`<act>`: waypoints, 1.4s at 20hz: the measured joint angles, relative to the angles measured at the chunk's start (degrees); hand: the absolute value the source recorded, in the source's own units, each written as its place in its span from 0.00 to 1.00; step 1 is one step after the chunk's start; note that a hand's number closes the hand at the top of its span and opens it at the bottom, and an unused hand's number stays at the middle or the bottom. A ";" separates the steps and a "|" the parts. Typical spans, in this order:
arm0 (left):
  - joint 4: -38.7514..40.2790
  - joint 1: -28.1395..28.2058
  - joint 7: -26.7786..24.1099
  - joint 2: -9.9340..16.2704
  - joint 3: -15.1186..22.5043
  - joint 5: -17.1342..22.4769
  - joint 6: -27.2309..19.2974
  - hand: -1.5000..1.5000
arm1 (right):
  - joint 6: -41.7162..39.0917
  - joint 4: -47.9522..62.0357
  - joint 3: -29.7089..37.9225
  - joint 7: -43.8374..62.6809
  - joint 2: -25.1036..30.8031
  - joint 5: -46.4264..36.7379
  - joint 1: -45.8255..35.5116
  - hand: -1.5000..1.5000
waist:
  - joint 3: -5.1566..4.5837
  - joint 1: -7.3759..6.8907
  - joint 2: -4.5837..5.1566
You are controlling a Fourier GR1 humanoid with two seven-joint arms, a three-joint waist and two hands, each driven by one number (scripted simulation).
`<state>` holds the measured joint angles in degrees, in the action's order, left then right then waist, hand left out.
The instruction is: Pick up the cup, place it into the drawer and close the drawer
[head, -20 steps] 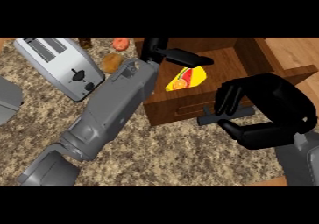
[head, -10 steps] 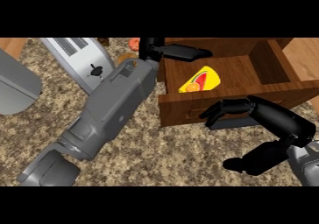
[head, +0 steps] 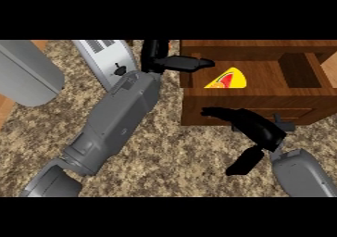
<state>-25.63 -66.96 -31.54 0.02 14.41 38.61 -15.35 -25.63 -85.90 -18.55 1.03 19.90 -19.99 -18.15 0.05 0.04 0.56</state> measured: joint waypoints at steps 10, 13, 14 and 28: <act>-7.45 8.18 0.17 4.76 -0.18 0.22 4.85 0.00 | 9.55 32.61 1.18 -13.74 -3.26 -9.61 -12.64 1.00 | -0.05 -4.83 -0.04; -9.78 10.78 0.94 5.98 -0.03 0.61 6.71 0.00 | 11.96 39.96 4.42 -18.00 -3.08 -9.15 -16.98 1.00 | 0.08 -5.99 0.28; -10.36 11.44 1.05 6.27 0.02 0.66 7.13 0.00 | 12.66 42.24 5.59 -18.90 -2.88 -8.94 -18.67 1.00 | 0.11 -6.28 0.43; -16.51 17.10 3.81 11.27 0.65 1.22 12.30 0.00 | 9.66 53.37 14.46 -24.87 -0.72 -2.37 -25.91 1.00 | 0.56 -9.26 0.94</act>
<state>-42.14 -49.86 -27.73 11.28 15.06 39.84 -3.04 -15.98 -32.53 -4.09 -23.84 19.17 -22.37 -44.06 0.61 -9.21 1.50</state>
